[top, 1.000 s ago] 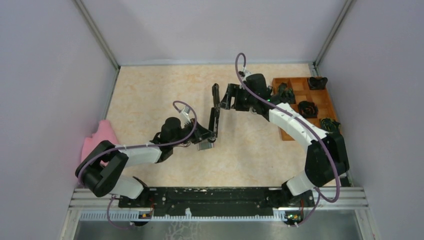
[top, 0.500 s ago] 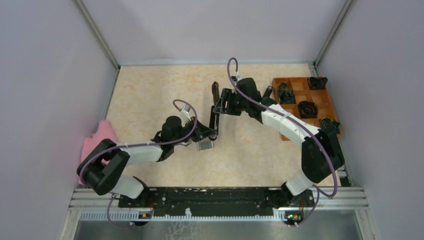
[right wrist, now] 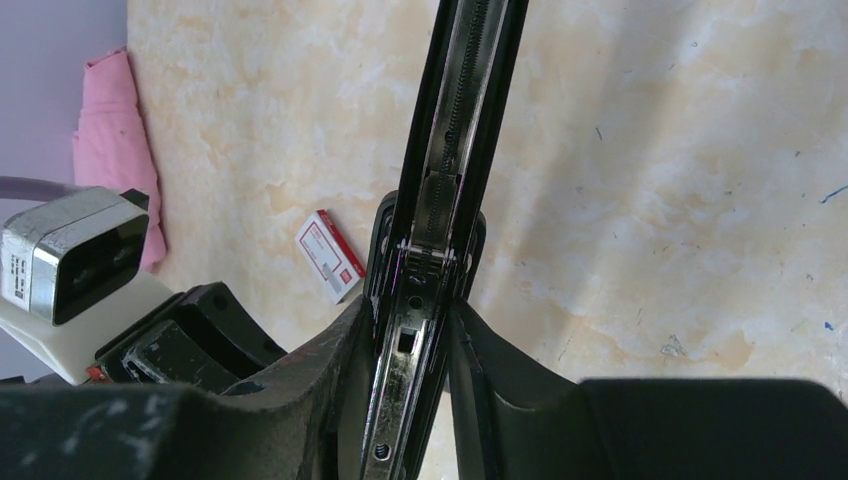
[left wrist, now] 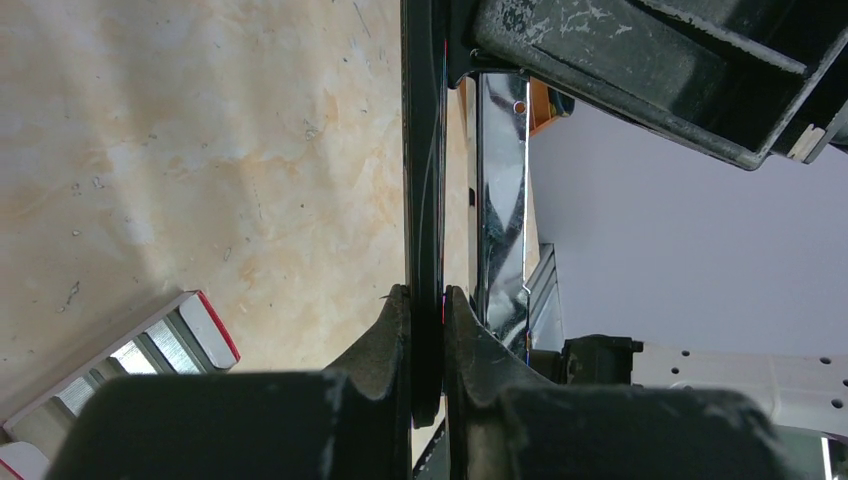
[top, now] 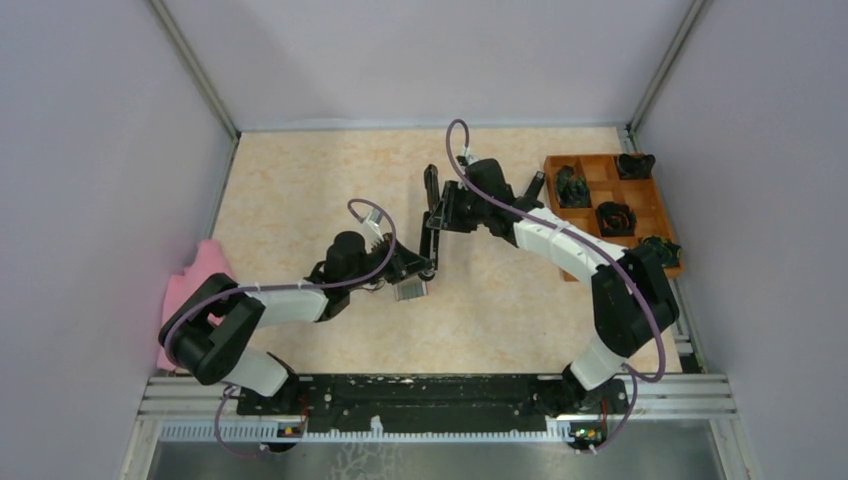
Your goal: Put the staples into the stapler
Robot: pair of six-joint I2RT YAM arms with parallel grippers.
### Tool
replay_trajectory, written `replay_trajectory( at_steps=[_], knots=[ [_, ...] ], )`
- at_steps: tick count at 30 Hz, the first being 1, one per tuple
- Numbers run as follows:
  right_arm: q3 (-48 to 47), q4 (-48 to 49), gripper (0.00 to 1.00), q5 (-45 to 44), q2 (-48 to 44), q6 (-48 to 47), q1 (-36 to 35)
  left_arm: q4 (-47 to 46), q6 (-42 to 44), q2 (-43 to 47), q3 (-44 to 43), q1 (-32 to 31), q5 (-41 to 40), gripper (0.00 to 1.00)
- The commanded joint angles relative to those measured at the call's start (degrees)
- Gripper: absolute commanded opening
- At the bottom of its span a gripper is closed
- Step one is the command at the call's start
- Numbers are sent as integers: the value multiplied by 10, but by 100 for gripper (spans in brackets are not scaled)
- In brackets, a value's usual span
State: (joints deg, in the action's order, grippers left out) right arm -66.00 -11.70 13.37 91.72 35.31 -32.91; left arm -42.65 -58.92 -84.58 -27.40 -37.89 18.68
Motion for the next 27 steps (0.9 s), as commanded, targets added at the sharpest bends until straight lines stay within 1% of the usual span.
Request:
replay_trajectory(
  at_steps=[1,3,6,7,8,9,11,14,16,17,23,24,25,27],
  knots=[
    [-22,32,27,-8,8,2,-7,-80,12,5,-29,-5,6,0],
    [-26,33,20,-8,12,2,-7,-77,18,3,-32,-8,4,0],
    [-31,35,7,-14,17,-4,-8,-61,33,2,-40,-13,1,0],
    [-35,30,1,-23,17,-11,-8,-56,35,3,-40,-13,-3,2],
    [-39,27,0,-26,18,-19,-8,-52,36,5,-38,-13,-8,6],
    [-45,18,0,-34,19,-30,-8,-46,39,8,-34,-13,-14,12],
    [-59,2,0,-44,22,-52,-8,-33,45,15,-29,-13,-24,28],
    [-79,-18,0,-59,24,-78,-8,-4,51,26,-25,-12,-46,43],
    [-91,-32,0,-72,25,-96,-7,17,54,33,-20,-11,-58,47],
    [-97,-40,0,-79,42,-104,-7,24,56,37,-17,-10,-62,49],
    [-120,-61,0,-132,73,-145,-8,70,60,67,6,6,-94,56],
    [-120,-60,0,-145,77,-150,-8,80,63,76,10,7,-104,59],
    [-121,-60,0,-165,84,-154,-8,97,66,87,13,9,-114,65],
    [-121,-56,0,-191,96,-161,-8,132,77,108,16,13,-134,71]
  ],
)
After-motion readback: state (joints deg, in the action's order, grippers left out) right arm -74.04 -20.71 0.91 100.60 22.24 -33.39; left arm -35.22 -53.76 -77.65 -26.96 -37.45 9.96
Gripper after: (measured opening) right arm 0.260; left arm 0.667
